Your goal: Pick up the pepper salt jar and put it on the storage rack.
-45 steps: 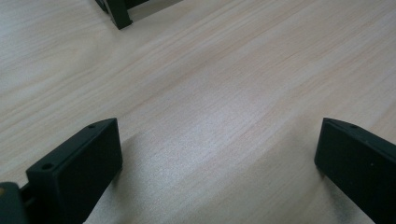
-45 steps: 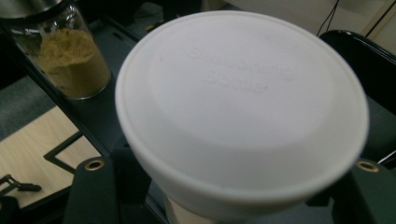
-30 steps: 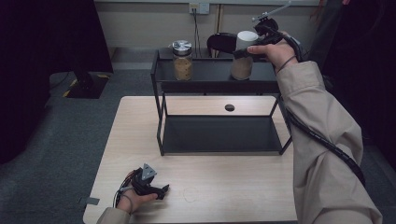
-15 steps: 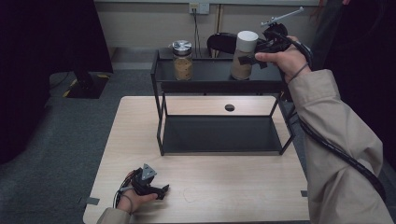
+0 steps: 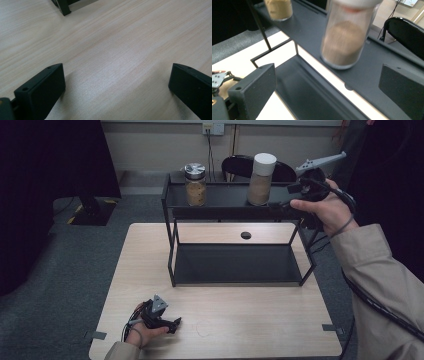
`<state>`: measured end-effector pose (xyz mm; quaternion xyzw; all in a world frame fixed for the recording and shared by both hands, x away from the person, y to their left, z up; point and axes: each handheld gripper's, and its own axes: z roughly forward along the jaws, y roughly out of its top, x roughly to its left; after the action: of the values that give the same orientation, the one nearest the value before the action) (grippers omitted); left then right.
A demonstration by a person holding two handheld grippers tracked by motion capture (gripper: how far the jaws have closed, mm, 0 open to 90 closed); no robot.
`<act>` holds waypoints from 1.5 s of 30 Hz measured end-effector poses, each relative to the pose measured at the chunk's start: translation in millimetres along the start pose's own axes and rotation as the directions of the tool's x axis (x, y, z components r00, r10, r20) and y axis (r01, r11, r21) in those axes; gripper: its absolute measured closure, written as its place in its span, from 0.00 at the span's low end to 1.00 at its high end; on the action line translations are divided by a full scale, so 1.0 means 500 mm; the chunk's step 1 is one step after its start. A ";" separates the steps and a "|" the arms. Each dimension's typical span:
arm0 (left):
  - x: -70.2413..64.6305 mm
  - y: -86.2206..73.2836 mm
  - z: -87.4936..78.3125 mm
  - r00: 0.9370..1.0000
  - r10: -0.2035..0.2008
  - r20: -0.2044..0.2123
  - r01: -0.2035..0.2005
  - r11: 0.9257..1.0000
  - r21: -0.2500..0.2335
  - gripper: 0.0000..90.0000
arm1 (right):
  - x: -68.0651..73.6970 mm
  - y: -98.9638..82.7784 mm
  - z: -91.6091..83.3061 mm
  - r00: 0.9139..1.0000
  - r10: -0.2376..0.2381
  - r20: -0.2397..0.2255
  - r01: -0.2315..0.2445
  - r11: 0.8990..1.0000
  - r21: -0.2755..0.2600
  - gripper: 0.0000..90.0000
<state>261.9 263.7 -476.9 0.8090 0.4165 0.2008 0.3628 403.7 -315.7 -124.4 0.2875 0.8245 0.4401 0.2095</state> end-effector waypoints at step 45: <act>-0.007 0.000 0.003 1.000 -0.012 -0.012 0.012 1.000 -0.005 0.00 | 0.129 -0.509 0.043 0.996 0.047 -0.080 -0.048 0.999 -0.013 0.00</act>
<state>260.7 260.4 -477.9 0.8043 0.4231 0.2043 0.3637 294.6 -373.9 -357.3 0.2875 0.8218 0.4622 0.1682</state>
